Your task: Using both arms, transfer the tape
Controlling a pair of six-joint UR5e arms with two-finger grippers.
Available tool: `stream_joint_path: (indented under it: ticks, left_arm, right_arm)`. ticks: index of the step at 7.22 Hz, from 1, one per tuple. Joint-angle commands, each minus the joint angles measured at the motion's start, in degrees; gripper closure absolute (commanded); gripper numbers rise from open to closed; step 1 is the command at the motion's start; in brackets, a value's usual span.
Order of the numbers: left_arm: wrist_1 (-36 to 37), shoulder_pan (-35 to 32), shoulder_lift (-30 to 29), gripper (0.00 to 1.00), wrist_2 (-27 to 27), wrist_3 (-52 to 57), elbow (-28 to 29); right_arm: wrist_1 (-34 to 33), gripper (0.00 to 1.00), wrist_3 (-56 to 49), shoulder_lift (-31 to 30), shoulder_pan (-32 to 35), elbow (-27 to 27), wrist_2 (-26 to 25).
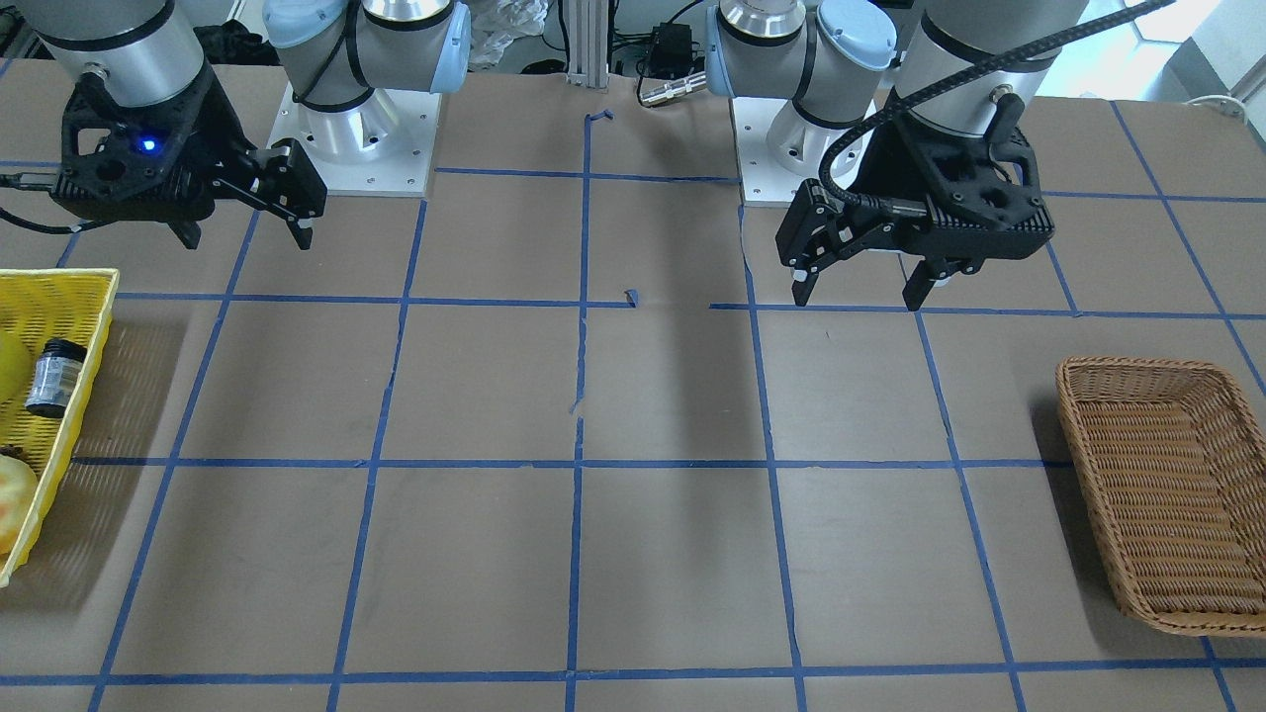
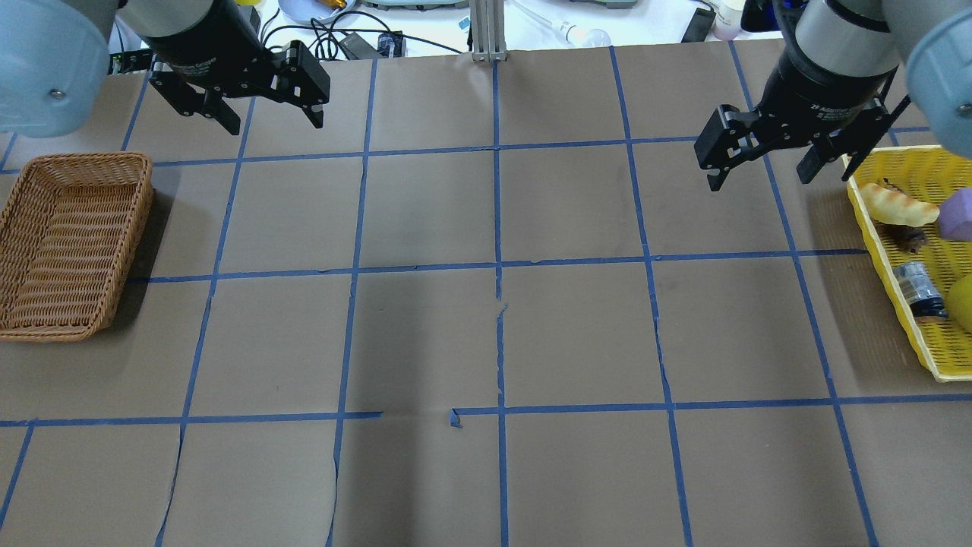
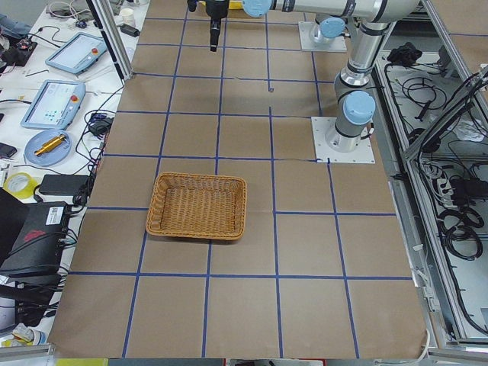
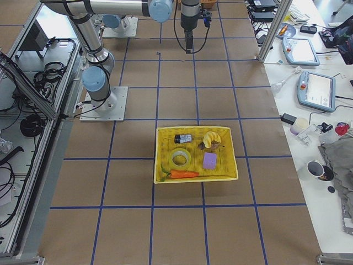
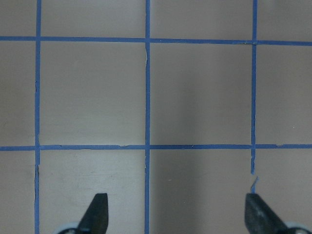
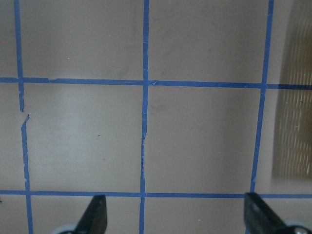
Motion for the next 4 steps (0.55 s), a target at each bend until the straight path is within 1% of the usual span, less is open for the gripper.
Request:
stream_joint_path:
  ticks: [1, 4]
  left_arm:
    - [0.01, 0.00, 0.11, 0.00, 0.01, -0.04, -0.14]
    - [0.01, 0.00, 0.20, 0.00, 0.01, -0.04, -0.14]
  right_arm:
    - [0.25, 0.00, -0.04, 0.02, -0.18, -0.02, -0.09]
    - [0.34, 0.00, -0.04, -0.07, 0.00, 0.32, 0.09]
